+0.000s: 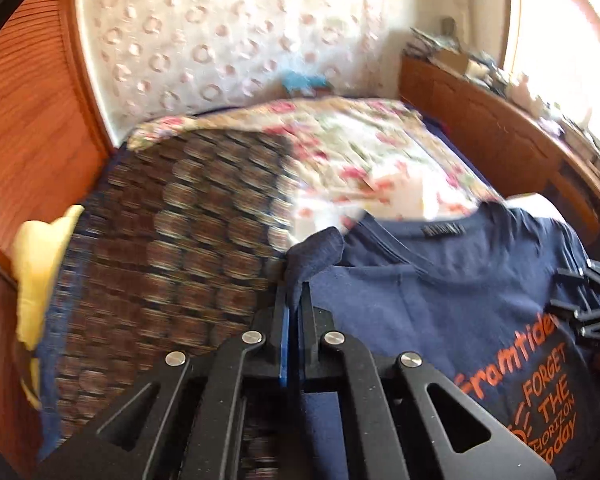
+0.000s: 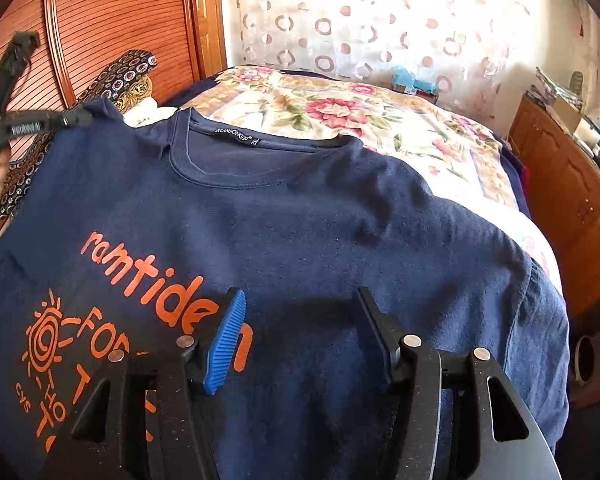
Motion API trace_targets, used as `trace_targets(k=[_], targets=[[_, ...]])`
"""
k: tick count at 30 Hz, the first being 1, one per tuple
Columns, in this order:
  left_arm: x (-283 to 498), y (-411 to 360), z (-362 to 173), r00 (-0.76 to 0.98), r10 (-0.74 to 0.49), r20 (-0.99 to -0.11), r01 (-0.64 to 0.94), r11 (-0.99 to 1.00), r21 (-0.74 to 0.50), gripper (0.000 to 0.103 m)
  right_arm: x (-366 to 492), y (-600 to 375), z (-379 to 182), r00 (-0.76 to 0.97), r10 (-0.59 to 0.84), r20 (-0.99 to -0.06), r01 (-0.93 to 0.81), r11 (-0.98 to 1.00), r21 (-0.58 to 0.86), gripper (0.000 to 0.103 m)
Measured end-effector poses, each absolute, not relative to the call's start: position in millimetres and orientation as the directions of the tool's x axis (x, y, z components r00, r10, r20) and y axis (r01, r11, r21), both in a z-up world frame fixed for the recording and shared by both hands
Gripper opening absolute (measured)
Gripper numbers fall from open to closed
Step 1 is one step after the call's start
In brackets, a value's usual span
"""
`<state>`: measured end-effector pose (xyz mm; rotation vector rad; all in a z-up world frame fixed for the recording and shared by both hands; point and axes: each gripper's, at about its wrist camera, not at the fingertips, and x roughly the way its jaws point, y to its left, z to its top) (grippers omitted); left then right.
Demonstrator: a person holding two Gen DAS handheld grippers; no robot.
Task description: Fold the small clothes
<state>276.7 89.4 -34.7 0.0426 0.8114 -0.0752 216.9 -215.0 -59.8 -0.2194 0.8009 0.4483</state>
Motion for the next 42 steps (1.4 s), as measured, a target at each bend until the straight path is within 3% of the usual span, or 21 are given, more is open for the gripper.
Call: trace_targets(k=[4,13,14,17,20,21,35,42], targets=[[283.9,105.8,-34.9,0.678,-0.04,-0.734,0.052,0.999,-0.007,0.004,217.0,-214.7,-60.1,0.609,0.304,-0.733,-0.467,0.884,-0.021,0.058],[267.0,91.6,-25.8,0.715,-0.065,-0.697,0.082,0.997,-0.008,0.029,216.6,-214.8,-60.2,0.609,0.304,-0.733,-0.467,0.884,-0.021,0.06],[263.6,89.1,-22.5,0.721,-0.071,-0.689,0.089,0.996,-0.009,0.036,216.6,-214.9,-60.2,0.609,0.304,-0.733,-0.467,0.884,-0.021,0.06],[255.1,82.3,-12.6,0.739,-0.096,-0.667,0.113,0.993,-0.018,0.042,216.5,-215.0,-60.2,0.609,0.305,-0.732,-0.468,0.884,-0.021,0.06],[246.6,73.9,-6.3,0.75,-0.113,-0.651,0.133,0.991,-0.019,0.067,216.4,-215.1,-60.2,0.609,0.305,-0.732,-0.468,0.884,-0.021,0.06],[243.9,70.9,-5.3,0.753,-0.125,-0.646,0.145,0.989,-0.022,0.07,216.3,-215.2,-60.1,0.609,0.304,-0.732,-0.468,0.884,-0.022,0.06],[231.9,9.9,-66.9,0.635,-0.208,-0.744,0.278,0.96,-0.031,0.074,209.8,-236.5,-45.5,0.641,0.311,-0.702,-0.423,0.906,0.015,0.06],[236.3,0.8,-91.0,0.597,-0.199,-0.777,0.281,0.959,-0.029,0.074,184.0,-285.2,-26.4,0.715,0.23,-0.66,-0.32,0.947,-0.017,0.06]])
